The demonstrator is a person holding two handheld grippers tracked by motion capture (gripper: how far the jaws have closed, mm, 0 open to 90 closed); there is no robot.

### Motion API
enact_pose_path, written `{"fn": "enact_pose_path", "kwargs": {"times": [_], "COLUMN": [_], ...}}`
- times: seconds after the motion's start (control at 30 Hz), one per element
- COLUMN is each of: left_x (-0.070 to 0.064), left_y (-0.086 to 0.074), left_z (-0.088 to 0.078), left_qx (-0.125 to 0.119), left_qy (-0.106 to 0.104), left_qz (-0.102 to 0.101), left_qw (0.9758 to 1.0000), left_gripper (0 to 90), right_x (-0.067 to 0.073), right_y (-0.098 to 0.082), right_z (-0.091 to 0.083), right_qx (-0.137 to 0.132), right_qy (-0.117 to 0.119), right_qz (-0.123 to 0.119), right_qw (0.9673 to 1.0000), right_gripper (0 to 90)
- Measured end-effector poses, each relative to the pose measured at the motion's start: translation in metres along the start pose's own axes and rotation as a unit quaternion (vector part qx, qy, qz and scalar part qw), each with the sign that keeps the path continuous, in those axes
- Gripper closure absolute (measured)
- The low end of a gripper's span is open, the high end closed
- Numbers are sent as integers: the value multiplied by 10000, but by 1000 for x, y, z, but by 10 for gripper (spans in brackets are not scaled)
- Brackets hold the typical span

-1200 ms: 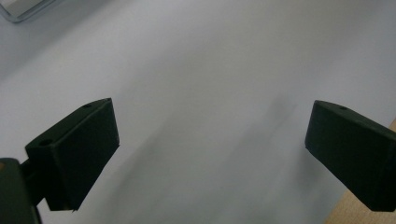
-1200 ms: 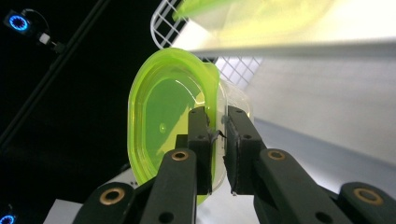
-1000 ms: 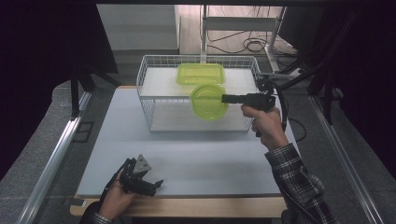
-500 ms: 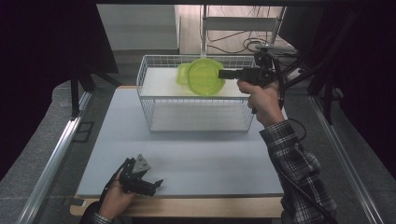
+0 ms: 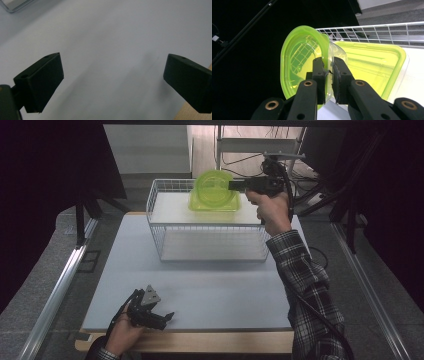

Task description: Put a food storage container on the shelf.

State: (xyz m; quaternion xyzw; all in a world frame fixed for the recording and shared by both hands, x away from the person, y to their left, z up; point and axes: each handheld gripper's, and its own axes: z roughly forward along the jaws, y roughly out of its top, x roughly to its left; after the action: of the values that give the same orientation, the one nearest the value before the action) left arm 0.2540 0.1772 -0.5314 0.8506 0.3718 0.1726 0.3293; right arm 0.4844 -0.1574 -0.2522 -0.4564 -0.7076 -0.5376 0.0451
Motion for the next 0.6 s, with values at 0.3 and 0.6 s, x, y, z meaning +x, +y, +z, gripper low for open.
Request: {"fn": "enact_pose_path", "kwargs": {"times": [0.3,0.6], "left_x": [0,-1], "left_y": [0,0], "left_z": [0,1], "left_qx": [15,44], "left_qy": [-22,-10], "left_qz": [23,60], "left_qw": [10000,10000], "left_gripper": [25,25], "right_x": [-6,-8], "right_y": [9,14], "right_z": [16,22], "right_qx": [212,53], "right_qy": [-304,-789], "right_qz": [186,123], "right_qw": [9991,9968], "right_gripper": [797,734]}}
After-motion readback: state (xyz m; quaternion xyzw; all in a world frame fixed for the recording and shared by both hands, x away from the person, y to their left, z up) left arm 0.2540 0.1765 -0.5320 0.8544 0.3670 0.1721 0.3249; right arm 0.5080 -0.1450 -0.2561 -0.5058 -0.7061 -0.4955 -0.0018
